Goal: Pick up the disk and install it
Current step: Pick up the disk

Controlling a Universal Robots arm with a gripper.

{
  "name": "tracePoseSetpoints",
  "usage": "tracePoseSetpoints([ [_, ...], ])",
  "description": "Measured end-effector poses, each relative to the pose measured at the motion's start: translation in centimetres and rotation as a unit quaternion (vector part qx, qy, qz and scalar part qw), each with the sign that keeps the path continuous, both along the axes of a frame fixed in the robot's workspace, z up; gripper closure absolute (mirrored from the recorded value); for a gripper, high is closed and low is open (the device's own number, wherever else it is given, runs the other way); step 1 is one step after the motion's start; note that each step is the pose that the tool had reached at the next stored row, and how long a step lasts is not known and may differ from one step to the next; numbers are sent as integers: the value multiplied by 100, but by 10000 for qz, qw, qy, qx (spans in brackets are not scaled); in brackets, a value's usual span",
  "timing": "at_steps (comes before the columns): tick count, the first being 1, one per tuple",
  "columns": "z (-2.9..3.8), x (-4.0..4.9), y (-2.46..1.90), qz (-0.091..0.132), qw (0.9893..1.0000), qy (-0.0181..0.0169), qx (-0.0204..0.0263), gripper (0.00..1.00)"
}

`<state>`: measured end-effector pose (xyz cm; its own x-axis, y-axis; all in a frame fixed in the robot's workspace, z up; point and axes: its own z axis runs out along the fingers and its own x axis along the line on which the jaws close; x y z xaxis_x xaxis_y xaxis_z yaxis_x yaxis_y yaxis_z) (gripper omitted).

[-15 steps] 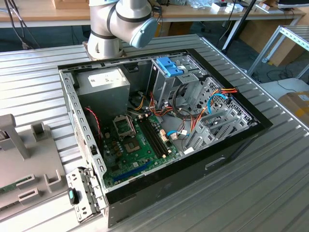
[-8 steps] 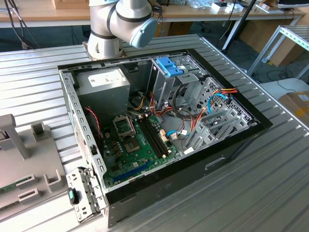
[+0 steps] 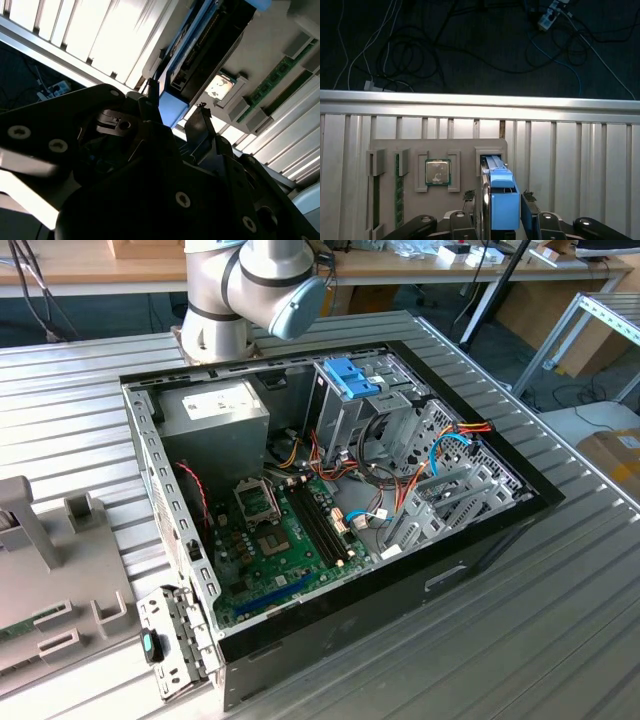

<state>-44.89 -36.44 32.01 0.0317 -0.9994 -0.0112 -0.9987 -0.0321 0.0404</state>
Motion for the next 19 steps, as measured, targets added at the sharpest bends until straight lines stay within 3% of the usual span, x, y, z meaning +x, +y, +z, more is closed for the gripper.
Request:
tracePoseSetpoints([
  [8,-16,0,0,0,10000,0,0,52],
  [11,-72,0,0,0,10000,-1,0,52],
  [14,-72,0,0,0,10000,-1,0,52],
  [17,-76,-20,0,2,10000,-86,6,52],
  [19,-75,-24,-1,3,9999,-106,8,52],
])
